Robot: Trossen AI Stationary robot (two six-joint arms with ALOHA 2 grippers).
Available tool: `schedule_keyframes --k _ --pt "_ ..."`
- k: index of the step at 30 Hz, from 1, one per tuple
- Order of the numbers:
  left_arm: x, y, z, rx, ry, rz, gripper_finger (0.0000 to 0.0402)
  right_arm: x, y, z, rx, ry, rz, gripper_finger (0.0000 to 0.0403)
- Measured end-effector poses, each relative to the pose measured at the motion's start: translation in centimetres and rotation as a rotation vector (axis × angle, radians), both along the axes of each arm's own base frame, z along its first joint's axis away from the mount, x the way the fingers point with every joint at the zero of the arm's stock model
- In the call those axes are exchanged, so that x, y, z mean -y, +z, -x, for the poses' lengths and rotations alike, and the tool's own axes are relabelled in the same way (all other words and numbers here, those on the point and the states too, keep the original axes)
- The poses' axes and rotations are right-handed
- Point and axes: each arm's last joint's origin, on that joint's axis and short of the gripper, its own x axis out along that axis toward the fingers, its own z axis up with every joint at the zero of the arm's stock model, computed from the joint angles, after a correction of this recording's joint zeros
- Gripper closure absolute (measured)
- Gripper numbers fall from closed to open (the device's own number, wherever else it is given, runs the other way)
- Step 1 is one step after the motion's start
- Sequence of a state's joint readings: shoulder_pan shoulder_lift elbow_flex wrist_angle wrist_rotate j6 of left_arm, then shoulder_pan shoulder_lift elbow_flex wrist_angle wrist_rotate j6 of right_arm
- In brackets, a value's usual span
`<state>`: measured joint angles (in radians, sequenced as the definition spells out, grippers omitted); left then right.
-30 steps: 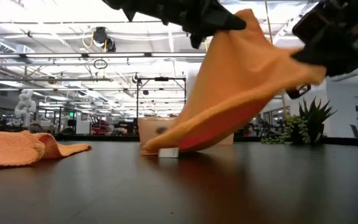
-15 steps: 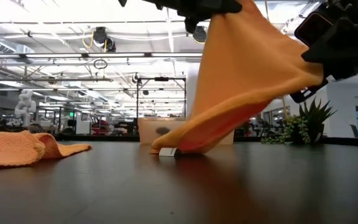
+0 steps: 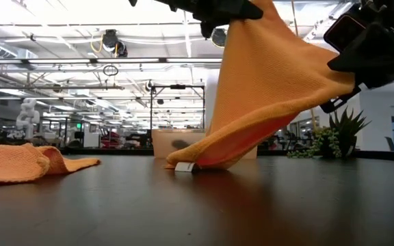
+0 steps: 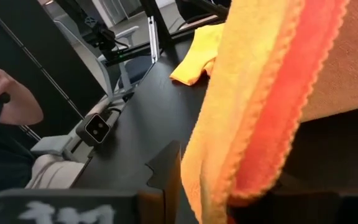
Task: Fold microfiber towels
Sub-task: Fold the orange microfiber towel
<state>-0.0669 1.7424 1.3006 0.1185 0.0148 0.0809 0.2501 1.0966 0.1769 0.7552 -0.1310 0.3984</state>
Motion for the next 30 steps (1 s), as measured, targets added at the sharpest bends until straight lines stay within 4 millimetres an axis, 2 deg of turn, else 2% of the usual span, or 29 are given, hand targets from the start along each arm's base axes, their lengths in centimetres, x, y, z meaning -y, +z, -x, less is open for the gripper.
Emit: schedule_keyframes --k 6,14,19,25,30 --pt "-0.1 0.8 0.8 -0.019 0.016 -0.008 0.04 0.3 -0.6 0.5 -0.001 -0.053 0.009 0.03" --pt "-0.1 0.9 0.8 -0.012 0.02 -0.01 0.04 0.3 0.1 0.6 0.116 -0.052 0.011 0.0307" --pt "-0.1 1.0 0.8 -0.009 0.023 -0.008 0.04 0.3 0.0 0.6 0.117 -0.049 0.037 0.0329" --pt "-0.1 1.0 0.8 -0.007 0.025 -0.004 0.04 0.3 0.0 0.6 0.131 -0.037 0.079 0.0394" --pt "0.2 1.1 0.9 -0.01 0.032 0.033 0.04 0.1 0.9 0.6 0.211 -0.012 0.02 0.0401"
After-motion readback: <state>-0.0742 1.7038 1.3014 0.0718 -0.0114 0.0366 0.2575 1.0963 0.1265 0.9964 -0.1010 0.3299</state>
